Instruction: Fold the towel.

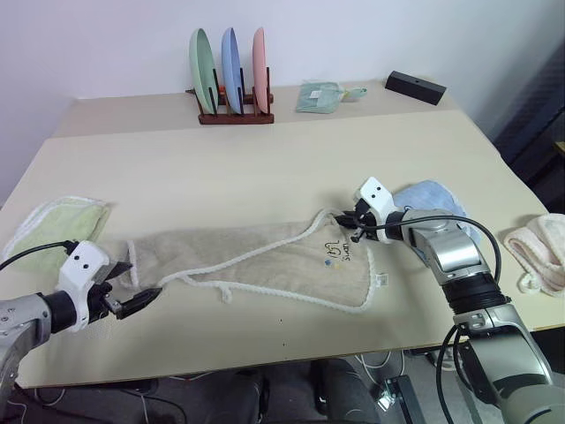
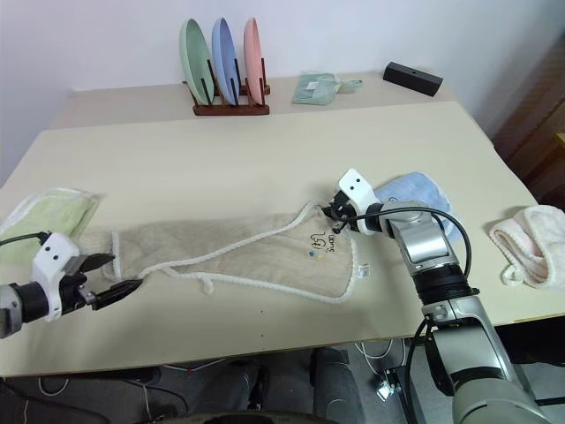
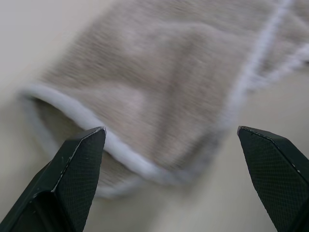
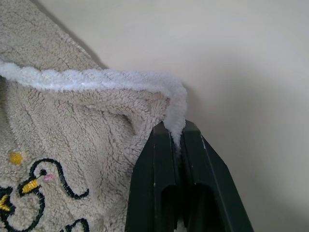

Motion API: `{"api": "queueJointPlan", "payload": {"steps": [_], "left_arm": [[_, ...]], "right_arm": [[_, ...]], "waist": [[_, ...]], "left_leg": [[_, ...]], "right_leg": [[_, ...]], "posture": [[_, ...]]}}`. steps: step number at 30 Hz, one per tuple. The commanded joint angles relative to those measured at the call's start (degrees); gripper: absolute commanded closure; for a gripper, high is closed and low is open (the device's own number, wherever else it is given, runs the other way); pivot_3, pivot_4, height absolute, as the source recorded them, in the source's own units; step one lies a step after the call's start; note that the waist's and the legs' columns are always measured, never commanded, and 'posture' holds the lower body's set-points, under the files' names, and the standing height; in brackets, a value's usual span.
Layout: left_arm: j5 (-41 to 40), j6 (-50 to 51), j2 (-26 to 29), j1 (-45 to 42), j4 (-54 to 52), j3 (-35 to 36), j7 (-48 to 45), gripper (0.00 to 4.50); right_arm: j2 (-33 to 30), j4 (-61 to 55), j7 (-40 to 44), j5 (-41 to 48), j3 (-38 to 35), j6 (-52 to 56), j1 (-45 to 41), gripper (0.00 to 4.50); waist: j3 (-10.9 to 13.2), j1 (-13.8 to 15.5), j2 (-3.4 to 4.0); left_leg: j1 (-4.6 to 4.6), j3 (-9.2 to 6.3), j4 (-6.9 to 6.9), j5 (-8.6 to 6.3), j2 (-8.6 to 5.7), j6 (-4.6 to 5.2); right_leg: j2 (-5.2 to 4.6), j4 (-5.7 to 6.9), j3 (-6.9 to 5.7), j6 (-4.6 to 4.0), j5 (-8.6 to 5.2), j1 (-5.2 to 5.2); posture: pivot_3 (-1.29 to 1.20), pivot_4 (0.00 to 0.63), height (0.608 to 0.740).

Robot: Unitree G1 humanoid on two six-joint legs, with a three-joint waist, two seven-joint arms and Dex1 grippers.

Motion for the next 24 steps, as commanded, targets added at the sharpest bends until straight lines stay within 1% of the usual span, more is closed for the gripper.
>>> {"api": "queueJointPlan", "payload": {"steps": [1,2,8,9,11,16,23,24], "left_arm": [[1.47,-2.76,-0.79,-0.66,0.67,-0.02,0.62,0.57],[0.99,-2.85,-1.16,-0.63,0.52,0.20,0.32,0.90],[-0.19,-3.38,-2.25,1.03,-0.73,1.64,-1.31,4.05],[-0.32,-3.45,-2.38,1.21,-0.83,1.89,-1.35,4.47],[-0.02,-4.60,-2.81,1.12,-0.73,2.63,-0.72,4.47],[-3.67,-4.14,-4.42,-2.35,0.46,7.41,0.85,4.47],[-5.37,-3.35,-5.70,-6.92,2.24,9.69,4.12,4.47],[-6.92,-2.21,-5.80,-7.36,1.39,10.00,3.94,4.47]], "right_arm": [[0.38,-1.96,0.14,0.33,-0.20,-0.26,-0.54,4.50],[0.40,-1.86,0.18,0.30,-0.15,-0.31,-0.61,4.50],[0.49,-1.49,0.43,0.21,0.00,-0.51,-1.11,4.50],[0.48,-1.44,0.50,0.20,0.03,-0.57,-1.17,4.50],[0.50,-1.34,0.59,0.13,0.08,-0.69,-1.28,4.50],[-0.30,-1.42,1.40,0.05,-0.23,-2.00,-1.74,4.50],[-2.22,-1.77,2.03,-0.64,-0.91,-5.05,-2.82,4.50],[-2.85,-2.14,2.32,-0.79,-1.10,-6.13,-3.26,4.50]], "waist": [[0.00,-0.05,0.00],[0.00,-0.10,0.00],[0.00,-0.05,0.00],[0.00,-0.05,0.00],[0.00,-0.04,0.00],[0.00,0.04,0.00],[0.00,-0.01,0.00],[0.00,-0.01,0.00]], "left_leg": [[0.00,0.00,0.00,0.00,0.00,0.00],[0.00,0.00,-0.01,0.00,0.00,0.00],[-0.01,0.00,-0.01,0.00,0.01,0.00],[-0.01,0.00,-0.01,0.00,0.01,0.00],[-0.01,0.00,-0.01,0.00,0.01,0.00],[-0.01,-0.01,0.01,0.00,0.01,0.00],[-0.01,0.00,0.02,0.00,0.00,-0.01],[-0.01,0.00,0.02,0.00,0.00,-0.01]], "right_leg": [[0.00,0.00,0.00,0.00,0.00,0.00],[0.00,0.00,0.00,0.00,0.00,-0.01],[0.01,0.00,0.00,0.00,0.00,-0.02],[0.01,0.00,0.00,0.00,0.00,-0.02],[0.01,0.00,0.00,0.00,0.00,-0.02],[0.01,0.01,-0.01,0.00,0.00,-0.01],[0.00,0.01,-0.02,0.00,0.00,-0.01],[0.00,0.01,-0.02,0.01,0.00,-0.01]], "posture": [[0.00,0.150,0.733],[0.00,0.150,0.733],[0.00,0.150,0.733],[0.00,0.150,0.733],[0.00,0.150,0.733],[0.00,0.150,0.733],[0.00,0.150,0.733],[0.00,0.150,0.733]]}}
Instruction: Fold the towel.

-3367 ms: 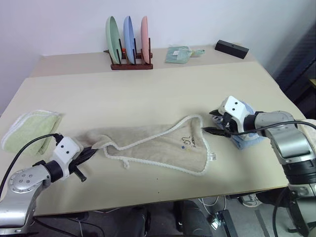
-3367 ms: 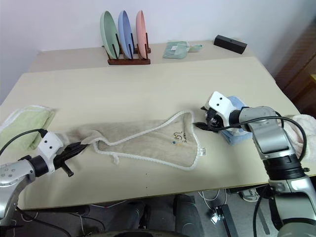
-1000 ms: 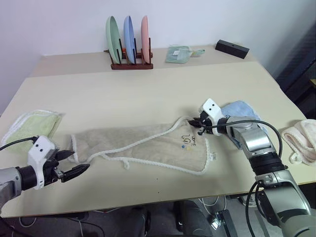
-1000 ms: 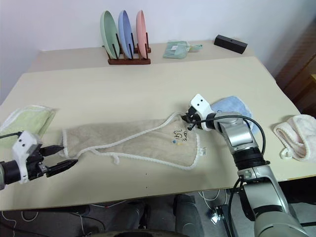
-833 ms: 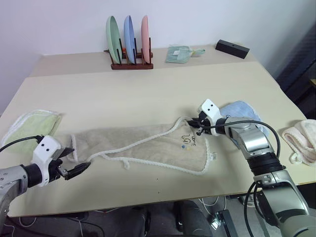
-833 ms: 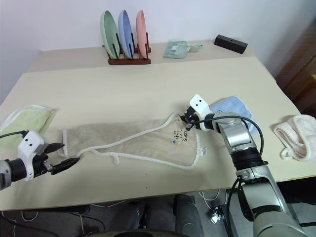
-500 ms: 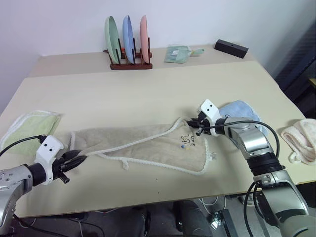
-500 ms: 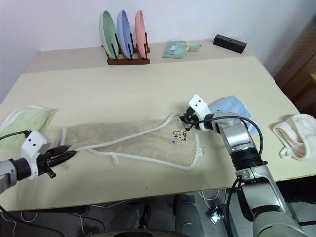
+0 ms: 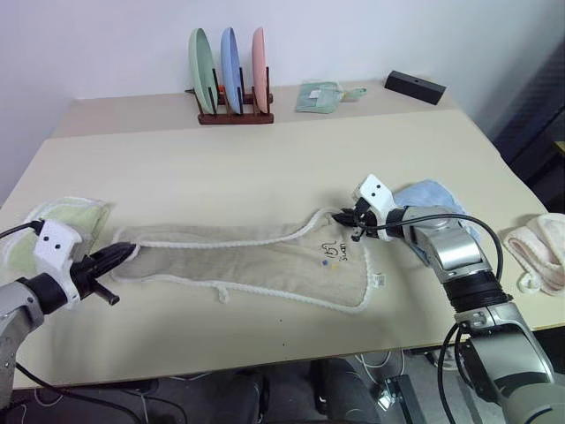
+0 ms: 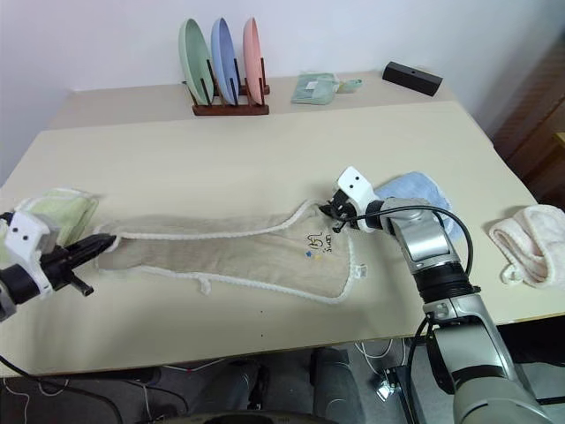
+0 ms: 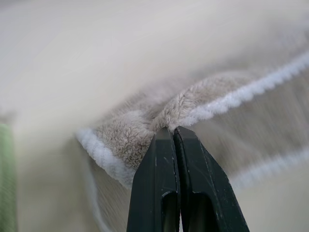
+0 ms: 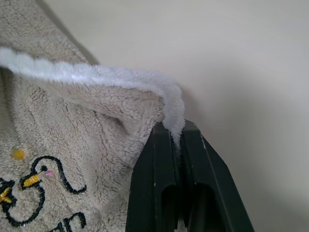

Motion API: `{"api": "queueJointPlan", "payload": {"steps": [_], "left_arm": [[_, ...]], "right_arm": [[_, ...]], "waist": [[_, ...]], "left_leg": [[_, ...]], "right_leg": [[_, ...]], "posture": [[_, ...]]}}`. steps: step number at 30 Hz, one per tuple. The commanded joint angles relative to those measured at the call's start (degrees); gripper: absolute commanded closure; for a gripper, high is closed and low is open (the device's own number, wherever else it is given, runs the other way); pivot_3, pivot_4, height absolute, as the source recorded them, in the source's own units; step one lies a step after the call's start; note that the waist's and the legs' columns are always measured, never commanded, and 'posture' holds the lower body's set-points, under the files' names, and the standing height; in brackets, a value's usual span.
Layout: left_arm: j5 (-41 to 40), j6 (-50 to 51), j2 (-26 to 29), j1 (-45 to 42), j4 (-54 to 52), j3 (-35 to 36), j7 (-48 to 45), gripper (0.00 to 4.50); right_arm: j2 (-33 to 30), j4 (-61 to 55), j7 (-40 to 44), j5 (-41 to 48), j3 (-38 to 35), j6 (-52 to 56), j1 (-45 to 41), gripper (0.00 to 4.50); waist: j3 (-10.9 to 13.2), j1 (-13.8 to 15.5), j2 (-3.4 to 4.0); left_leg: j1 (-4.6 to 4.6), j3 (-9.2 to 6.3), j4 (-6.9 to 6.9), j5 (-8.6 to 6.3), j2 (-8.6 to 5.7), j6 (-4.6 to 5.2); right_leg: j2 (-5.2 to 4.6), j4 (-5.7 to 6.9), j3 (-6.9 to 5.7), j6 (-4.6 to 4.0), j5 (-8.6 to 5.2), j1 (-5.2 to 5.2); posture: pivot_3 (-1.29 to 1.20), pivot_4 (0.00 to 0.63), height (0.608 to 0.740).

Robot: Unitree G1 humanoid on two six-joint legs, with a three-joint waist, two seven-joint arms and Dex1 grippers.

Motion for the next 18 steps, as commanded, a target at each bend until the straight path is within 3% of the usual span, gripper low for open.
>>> {"api": "queueJointPlan", "payload": {"steps": [1,6,14,18], "left_arm": [[-3.69,2.06,0.02,-1.68,-1.48,2.83,0.89,4.47],[-2.50,0.68,0.70,-8.97,1.42,-0.27,3.18,4.47],[8.95,-12.43,2.05,-45.30,27.49,-7.67,14.32,4.47],[12.20,-18.89,4.04,-54.23,36.34,-9.30,14.10,4.47]], "right_arm": [[-2.35,-2.30,0.59,-0.92,-1.33,-5.02,-2.70,4.50],[-4.27,1.29,-0.59,-4.32,-0.89,-14.32,-7.79,4.50],[-4.87,22.70,-10.12,-11.75,-1.73,-32.62,-29.68,4.50],[-5.53,25.44,-10.79,-10.82,-3.25,-38.14,-35.31,4.50]], "waist": [[0.00,0.00,0.00],[0.00,-0.02,0.00],[0.06,-0.11,-0.13],[0.05,-1.20,-0.12]], "left_leg": [[0.00,0.00,0.00,0.00,0.00,0.00],[-0.01,0.00,0.00,0.01,0.00,-0.02],[-0.11,-0.04,0.05,0.09,-0.02,-0.15],[-0.23,0.08,-0.17,0.08,-0.01,-0.15]], "right_leg": [[0.00,0.00,0.00,0.00,0.00,0.00],[0.01,0.01,-0.03,0.00,0.00,-0.02],[0.01,0.02,-0.15,-0.08,0.08,-0.12],[-0.04,0.03,-0.20,-0.08,0.08,-0.36]], "posture": [[0.00,0.150,0.733],[0.00,0.150,0.733],[0.00,0.150,0.733],[0.00,0.150,0.733]]}}
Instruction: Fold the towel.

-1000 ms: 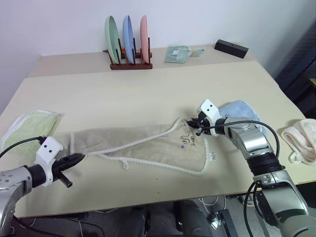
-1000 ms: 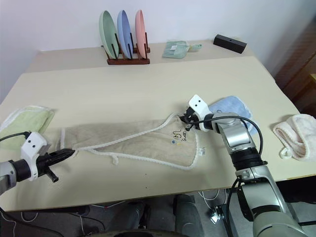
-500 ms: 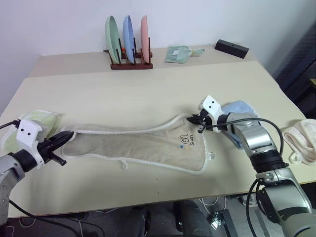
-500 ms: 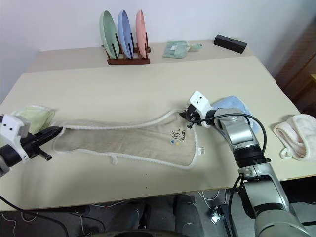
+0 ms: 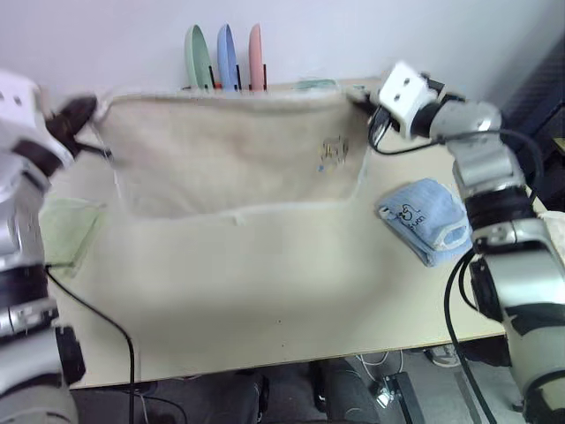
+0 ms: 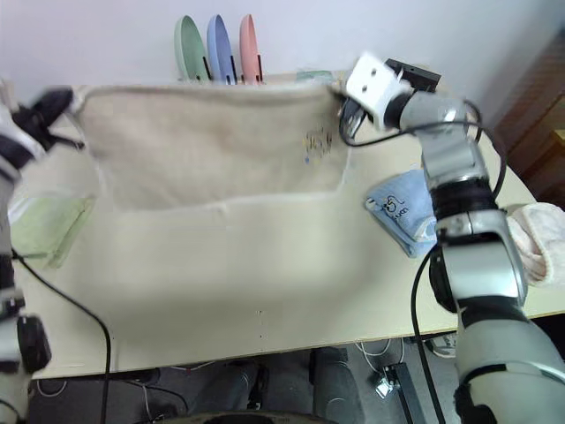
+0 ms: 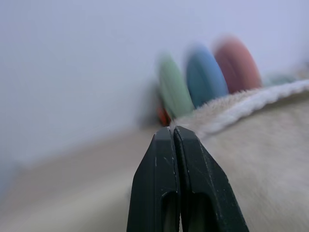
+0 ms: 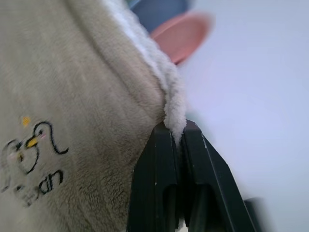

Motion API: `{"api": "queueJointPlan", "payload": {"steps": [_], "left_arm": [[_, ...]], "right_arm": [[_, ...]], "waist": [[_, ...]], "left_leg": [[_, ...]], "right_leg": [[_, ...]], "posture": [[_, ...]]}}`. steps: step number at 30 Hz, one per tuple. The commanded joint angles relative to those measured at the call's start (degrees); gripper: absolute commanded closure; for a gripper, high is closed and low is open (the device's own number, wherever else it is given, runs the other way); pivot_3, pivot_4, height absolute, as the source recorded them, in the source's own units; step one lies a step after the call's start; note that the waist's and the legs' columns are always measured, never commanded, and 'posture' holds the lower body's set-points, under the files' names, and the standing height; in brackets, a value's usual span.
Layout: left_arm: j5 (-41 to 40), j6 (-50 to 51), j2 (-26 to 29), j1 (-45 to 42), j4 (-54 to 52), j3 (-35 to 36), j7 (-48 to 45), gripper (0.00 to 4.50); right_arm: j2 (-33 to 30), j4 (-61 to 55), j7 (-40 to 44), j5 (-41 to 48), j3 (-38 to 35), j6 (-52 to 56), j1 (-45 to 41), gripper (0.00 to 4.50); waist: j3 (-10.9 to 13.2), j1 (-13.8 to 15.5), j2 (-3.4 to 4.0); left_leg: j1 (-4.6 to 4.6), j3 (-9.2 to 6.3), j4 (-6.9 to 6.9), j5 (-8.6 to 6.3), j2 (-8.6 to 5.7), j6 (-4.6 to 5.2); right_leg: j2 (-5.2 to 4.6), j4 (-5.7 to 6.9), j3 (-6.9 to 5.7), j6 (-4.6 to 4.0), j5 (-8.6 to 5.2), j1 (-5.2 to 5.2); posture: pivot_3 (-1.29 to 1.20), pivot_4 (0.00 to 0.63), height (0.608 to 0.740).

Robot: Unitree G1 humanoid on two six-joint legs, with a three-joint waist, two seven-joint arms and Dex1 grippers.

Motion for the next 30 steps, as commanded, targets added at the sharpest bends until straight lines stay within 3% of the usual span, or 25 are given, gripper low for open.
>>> {"api": "queueJointPlan", "payload": {"steps": [1,6,10,17,21,25,27,30], "left_arm": [[1.83,-4.77,2.61,-1.89,3.39,0.02,-1.44,4.47],[-0.82,-3.77,4.57,9.36,-2.57,1.41,-9.48,4.47],[-4.15,-0.99,4.22,30.64,-14.02,5.38,-16.46,4.47],[-7.37,6.70,0.50,43.41,-21.56,7.10,-13.78,4.47],[-9.08,10.36,0.20,47.44,-25.28,5.14,-15.21,3.24],[-6.45,10.04,-1.93,46.16,-27.73,0.88,-12.10,1.15],[-6.14,10.62,-2.90,44.85,-28.45,-0.74,-11.19,1.15],[-6.41,11.30,-3.93,43.59,-29.19,-2.28,-11.01,1.15]], "right_arm": [[-1.80,-1.05,0.36,1.32,-2.72,-4.54,-2.54,4.50],[-2.47,-13.19,8.78,7.03,-3.51,-1.40,5.84,4.50],[-5.11,-32.38,17.04,14.12,-2.98,10.43,22.74,4.50],[-6.80,-46.71,21.46,18.62,-2.07,22.10,33.34,4.50],[-12.31,-54.19,28.89,23.12,-0.95,30.00,38.44,4.50],[-19.27,-67.97,37.92,35.84,-1.57,40.00,47.11,4.50],[-19.73,-72.38,38.32,41.04,-2.51,43.50,48.75,4.50],[-21.25,-74.41,38.65,41.17,-2.19,44.12,50.36,4.50]], "waist": [[-0.01,-0.86,0.01],[0.00,-1.69,0.03],[0.00,-1.59,0.08],[0.10,0.77,0.12],[0.09,1.61,0.09],[0.09,2.50,0.09],[0.09,2.24,0.08],[0.06,2.08,0.04]], "left_leg": [[0.00,0.00,-0.03,-0.01,0.00,0.01],[0.02,0.04,-0.04,-0.07,0.01,0.08],[0.02,0.03,0.00,-0.15,0.06,0.13],[0.25,0.11,0.28,-0.17,0.09,0.15],[0.29,0.03,0.28,-0.18,0.09,0.18],[0.18,0.03,0.33,-0.21,0.08,0.23],[0.23,0.03,0.33,-0.24,0.11,0.25],[0.33,0.07,0.33,-0.36,0.16,0.46]], "right_leg": [[-0.02,-0.01,-0.02,0.00,0.00,-0.01],[-0.03,0.00,-0.06,0.01,0.00,-0.02],[-0.02,0.09,0.00,0.01,-0.01,-0.03],[0.01,0.08,0.03,-0.07,0.06,0.23],[0.01,-0.03,-0.06,-0.06,0.05,0.37],[-0.06,-0.14,-0.10,-0.06,0.05,0.34],[-0.04,-0.14,-0.10,-0.06,0.06,0.39],[0.00,-0.11,-0.10,-0.06,0.06,0.45]], "posture": [[0.00,0.150,0.733],[0.00,0.150,0.733],[0.00,0.150,0.733],[0.00,0.150,0.733],[0.00,0.150,0.733],[0.00,0.150,0.733],[0.00,0.150,0.733],[0.00,0.150,0.733]]}}
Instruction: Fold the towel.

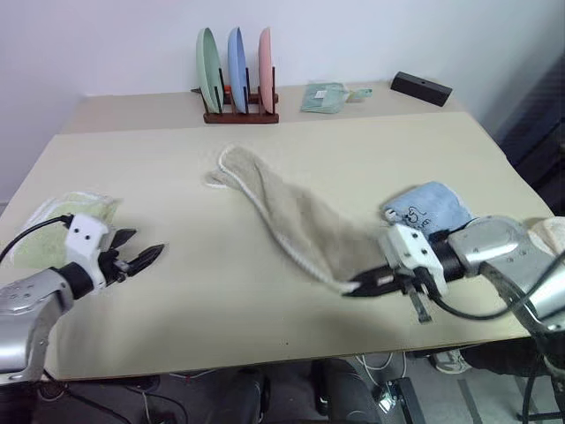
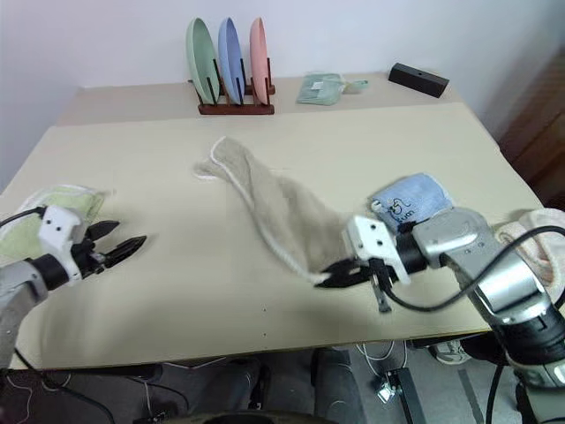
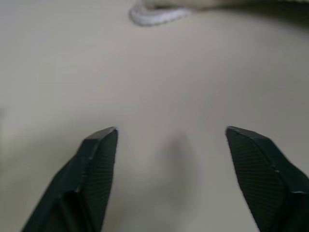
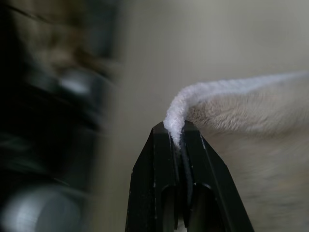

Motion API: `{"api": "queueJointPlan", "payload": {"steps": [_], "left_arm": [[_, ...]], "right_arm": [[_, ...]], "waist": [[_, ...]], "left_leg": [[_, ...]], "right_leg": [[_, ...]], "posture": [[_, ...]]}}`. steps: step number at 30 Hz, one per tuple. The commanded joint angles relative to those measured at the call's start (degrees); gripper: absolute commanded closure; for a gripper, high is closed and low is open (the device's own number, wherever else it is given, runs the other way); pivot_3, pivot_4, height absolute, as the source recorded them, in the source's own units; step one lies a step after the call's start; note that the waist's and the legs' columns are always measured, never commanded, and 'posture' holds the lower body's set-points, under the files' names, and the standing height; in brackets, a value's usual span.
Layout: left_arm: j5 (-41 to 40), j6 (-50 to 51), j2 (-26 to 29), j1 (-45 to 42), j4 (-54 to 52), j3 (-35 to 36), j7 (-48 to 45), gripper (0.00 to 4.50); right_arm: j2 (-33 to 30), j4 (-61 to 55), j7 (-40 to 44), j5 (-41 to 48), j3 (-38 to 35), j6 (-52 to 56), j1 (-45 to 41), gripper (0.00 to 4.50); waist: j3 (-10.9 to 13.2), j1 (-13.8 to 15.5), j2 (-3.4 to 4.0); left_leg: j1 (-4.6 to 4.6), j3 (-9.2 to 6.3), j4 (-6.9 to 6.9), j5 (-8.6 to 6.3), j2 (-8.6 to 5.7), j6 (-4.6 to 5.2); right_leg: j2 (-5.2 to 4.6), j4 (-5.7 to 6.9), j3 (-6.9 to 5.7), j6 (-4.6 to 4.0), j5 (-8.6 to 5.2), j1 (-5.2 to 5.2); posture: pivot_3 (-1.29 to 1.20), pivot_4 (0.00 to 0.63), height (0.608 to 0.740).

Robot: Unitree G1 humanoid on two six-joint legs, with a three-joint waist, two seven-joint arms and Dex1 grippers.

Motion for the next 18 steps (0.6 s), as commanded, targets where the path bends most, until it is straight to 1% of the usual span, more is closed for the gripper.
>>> {"api": "queueJointPlan", "payload": {"steps": [1,5,8,9,12,15,18], "left_arm": [[0.14,0.29,-0.74,-2.04,-1.83,-1.49,0.79,1.15],[1.39,0.36,-2.95,-7.14,-0.30,-5.55,2.15,1.15],[12.56,-8.94,-1.04,-12.13,3.79,-16.85,-0.96,0.41],[14.82,-10.92,-0.72,-13.20,5.16,-18.87,-1.32,0.02],[20.07,-17.93,-2.66,-19.99,12.51,-25.78,-3.72,0.02],[23.99,-23.54,-5.19,-25.41,18.72,-30.13,-4.49,0.02],[28.92,-32.00,-6.83,-29.64,24.88,-33.70,-3.99,0.02]], "right_arm": [[-2.34,-2.31,0.56,-0.23,-0.88,-0.46,1.30,4.50],[-1.65,-1.00,-1.09,-2.87,0.41,-1.80,1.34,4.50],[-0.35,1.57,-1.89,-5.93,2.19,-4.20,0.54,4.50],[-0.11,2.03,-1.95,-6.43,2.46,-4.71,0.41,4.50],[1.11,3.34,-2.80,-7.48,2.81,-5.83,-0.20,4.50],[1.75,4.23,-3.31,-8.71,3.12,-7.11,-0.19,4.50],[2.25,4.51,-4.04,-9.40,2.86,-7.98,0.11,4.50]], "waist": [[0.00,0.12,0.00],[0.00,0.34,0.00],[0.00,0.38,0.00],[0.00,0.36,0.00],[0.00,0.37,-0.01],[0.00,0.38,-0.01],[0.00,0.33,-0.02]], "left_leg": [[0.03,0.00,0.00,0.01,0.00,-0.03],[-0.04,0.00,0.09,0.15,-0.02,-0.26],[-0.15,-0.04,0.37,0.10,-0.02,-0.27],[-0.20,-0.06,0.46,0.07,-0.02,-0.26],[-0.20,-0.05,0.51,0.02,-0.04,-0.21],[-0.25,-0.07,0.62,0.00,-0.04,-0.21],[-0.28,-0.07,0.65,-0.01,-0.05,-0.20]], "right_leg": [[0.00,0.00,-0.01,0.00,0.00,0.02],[-0.02,0.00,-0.06,0.01,0.01,0.02],[-0.01,0.04,-0.12,0.03,0.02,0.04],[-0.01,0.04,-0.15,0.05,0.04,0.05],[-0.02,0.04,-0.14,0.06,0.04,0.07],[-0.02,0.04,-0.16,0.08,0.05,0.06],[-0.02,0.04,-0.16,0.10,0.06,0.05]], "posture": [[0.00,0.150,0.733],[0.00,0.150,0.733],[0.00,0.150,0.733],[0.00,0.150,0.733],[0.00,0.150,0.733],[0.00,0.150,0.733],[0.00,0.150,0.733]]}}
